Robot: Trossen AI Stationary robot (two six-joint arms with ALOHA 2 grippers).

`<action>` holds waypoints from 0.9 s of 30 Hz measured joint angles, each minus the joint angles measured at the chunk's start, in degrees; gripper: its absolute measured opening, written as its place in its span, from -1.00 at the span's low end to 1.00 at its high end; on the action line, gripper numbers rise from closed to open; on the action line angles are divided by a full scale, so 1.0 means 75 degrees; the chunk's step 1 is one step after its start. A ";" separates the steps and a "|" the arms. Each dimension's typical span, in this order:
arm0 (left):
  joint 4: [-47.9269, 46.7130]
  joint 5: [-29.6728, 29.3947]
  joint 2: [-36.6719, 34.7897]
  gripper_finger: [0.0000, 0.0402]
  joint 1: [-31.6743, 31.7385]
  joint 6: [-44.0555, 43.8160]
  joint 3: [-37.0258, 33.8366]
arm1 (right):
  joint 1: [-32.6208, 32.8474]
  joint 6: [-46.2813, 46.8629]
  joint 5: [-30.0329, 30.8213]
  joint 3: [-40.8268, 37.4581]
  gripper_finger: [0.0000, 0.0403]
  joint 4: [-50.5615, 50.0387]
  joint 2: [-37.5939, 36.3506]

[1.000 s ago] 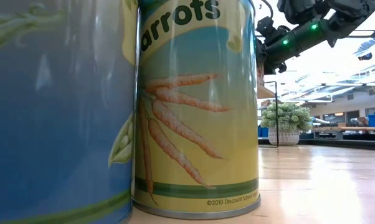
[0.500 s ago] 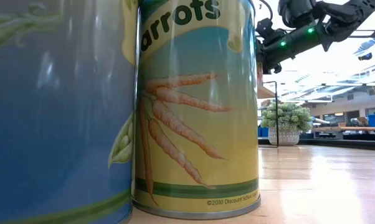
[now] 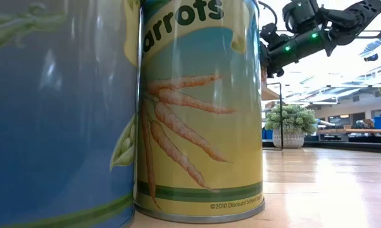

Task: Pick and place cans onto a shelf
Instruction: Put the canned peaches on the shelf

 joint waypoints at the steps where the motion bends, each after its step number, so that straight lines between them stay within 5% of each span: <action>1: 0.0002 -0.0012 0.0000 0.97 0.0001 0.0069 0.0000 | -0.0045 0.0000 -0.0078 0.0001 0.99 0.0000 0.0000; 14: -0.0222 -0.0354 0.0000 0.97 0.0442 -0.0288 0.0000 | -0.0160 -0.0055 -0.0291 0.0002 0.99 0.0243 -0.0118; 27: 0.0176 -0.0156 0.1090 0.97 0.1213 0.0091 0.0012 | 0.0035 -0.0177 -0.0038 0.0571 0.99 -0.0239 -0.0119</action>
